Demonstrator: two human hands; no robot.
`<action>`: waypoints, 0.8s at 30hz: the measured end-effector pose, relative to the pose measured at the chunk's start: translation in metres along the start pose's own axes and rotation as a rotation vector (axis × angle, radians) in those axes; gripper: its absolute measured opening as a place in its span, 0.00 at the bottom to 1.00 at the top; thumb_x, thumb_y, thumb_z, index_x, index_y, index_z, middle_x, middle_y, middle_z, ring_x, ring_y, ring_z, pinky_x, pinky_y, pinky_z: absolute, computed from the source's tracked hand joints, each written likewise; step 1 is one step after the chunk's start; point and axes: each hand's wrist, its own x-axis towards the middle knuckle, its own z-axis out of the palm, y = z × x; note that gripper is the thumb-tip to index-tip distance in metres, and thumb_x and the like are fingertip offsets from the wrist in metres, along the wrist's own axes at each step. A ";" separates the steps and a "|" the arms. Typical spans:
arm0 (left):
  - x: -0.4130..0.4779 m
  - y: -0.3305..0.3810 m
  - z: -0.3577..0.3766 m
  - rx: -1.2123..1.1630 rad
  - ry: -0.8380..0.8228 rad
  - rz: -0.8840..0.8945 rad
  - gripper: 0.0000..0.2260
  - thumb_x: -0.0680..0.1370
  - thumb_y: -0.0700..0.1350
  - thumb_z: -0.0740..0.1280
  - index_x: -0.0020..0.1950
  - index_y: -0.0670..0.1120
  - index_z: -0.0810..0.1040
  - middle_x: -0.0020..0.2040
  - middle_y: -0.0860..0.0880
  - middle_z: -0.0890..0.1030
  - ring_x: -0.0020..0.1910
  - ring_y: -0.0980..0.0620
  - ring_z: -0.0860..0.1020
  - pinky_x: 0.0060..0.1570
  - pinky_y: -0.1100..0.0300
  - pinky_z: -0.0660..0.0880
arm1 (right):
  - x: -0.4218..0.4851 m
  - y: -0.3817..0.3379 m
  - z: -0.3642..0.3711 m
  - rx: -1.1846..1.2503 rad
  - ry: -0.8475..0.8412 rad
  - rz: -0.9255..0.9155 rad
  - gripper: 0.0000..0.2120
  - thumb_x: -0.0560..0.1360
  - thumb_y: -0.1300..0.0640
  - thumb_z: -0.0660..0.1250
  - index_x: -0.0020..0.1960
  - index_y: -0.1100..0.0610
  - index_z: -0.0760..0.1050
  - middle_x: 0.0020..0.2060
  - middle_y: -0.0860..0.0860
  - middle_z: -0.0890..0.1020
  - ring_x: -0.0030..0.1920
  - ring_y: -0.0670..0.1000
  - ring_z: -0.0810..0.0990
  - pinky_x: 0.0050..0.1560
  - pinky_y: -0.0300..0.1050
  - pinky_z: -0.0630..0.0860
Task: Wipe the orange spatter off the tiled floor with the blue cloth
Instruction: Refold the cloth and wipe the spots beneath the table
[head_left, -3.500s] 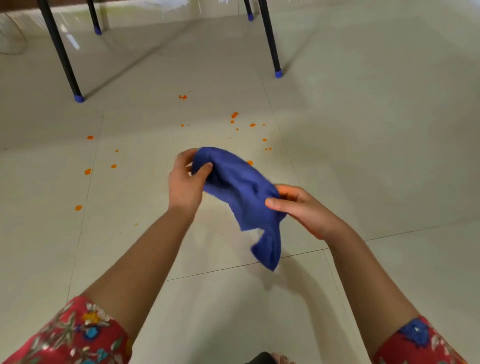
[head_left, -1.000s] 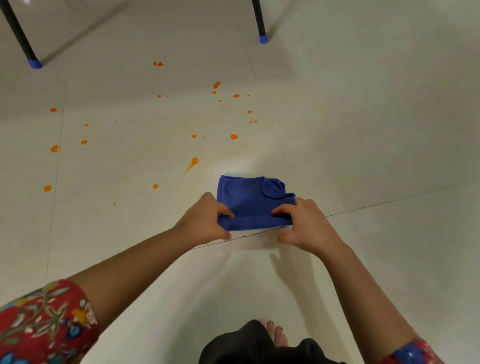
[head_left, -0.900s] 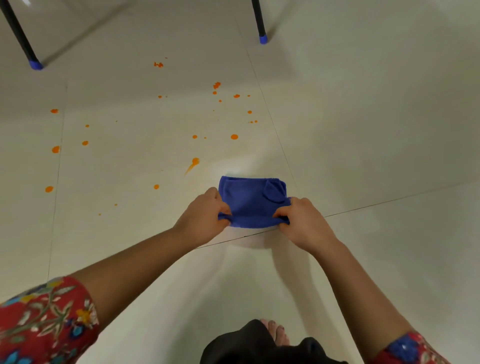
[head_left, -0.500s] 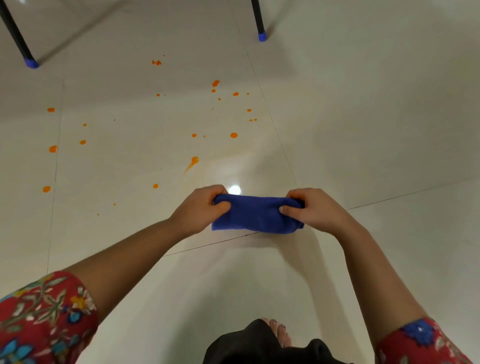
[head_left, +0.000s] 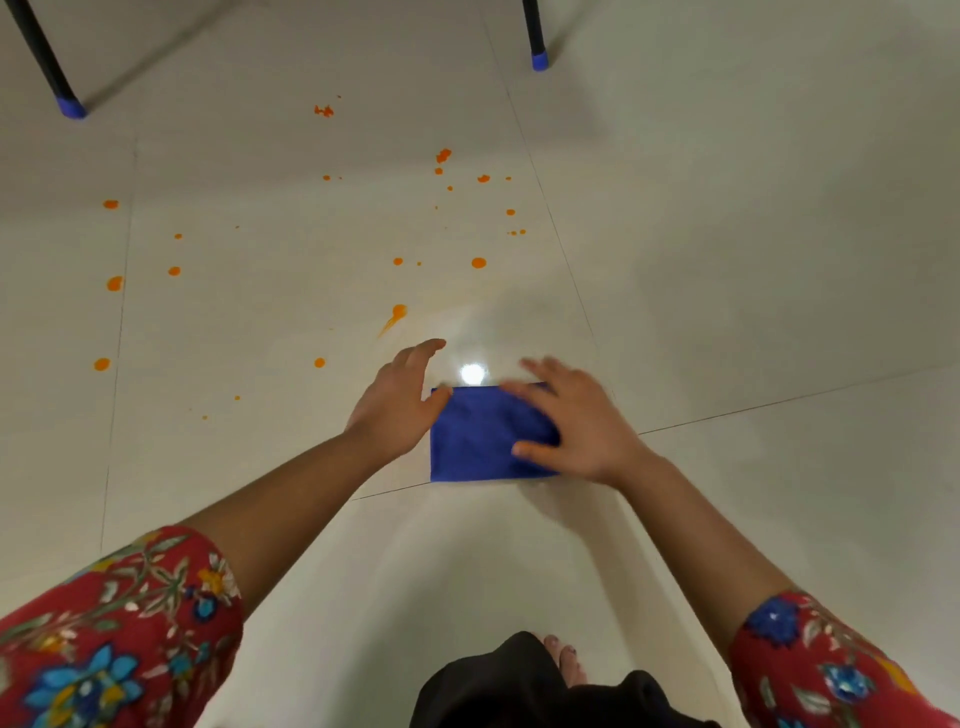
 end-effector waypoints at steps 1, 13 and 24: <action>-0.001 -0.004 0.002 0.021 0.045 -0.002 0.23 0.80 0.47 0.61 0.75 0.52 0.60 0.74 0.50 0.65 0.70 0.48 0.66 0.64 0.54 0.65 | 0.000 -0.003 0.015 -0.038 -0.086 -0.112 0.35 0.72 0.32 0.56 0.77 0.42 0.58 0.79 0.48 0.55 0.78 0.53 0.50 0.76 0.55 0.48; 0.031 -0.037 -0.001 0.197 0.170 -0.051 0.25 0.79 0.50 0.63 0.75 0.49 0.63 0.77 0.48 0.59 0.76 0.48 0.57 0.72 0.52 0.58 | 0.052 -0.016 -0.029 0.926 0.574 0.618 0.13 0.83 0.49 0.56 0.57 0.53 0.76 0.43 0.46 0.80 0.48 0.51 0.78 0.47 0.42 0.71; 0.105 -0.037 -0.021 0.357 0.023 -0.208 0.51 0.69 0.65 0.70 0.79 0.48 0.42 0.79 0.49 0.41 0.78 0.48 0.41 0.76 0.50 0.50 | 0.122 0.038 0.005 -0.174 0.122 0.599 0.27 0.82 0.41 0.42 0.78 0.42 0.38 0.79 0.45 0.41 0.78 0.56 0.40 0.73 0.68 0.46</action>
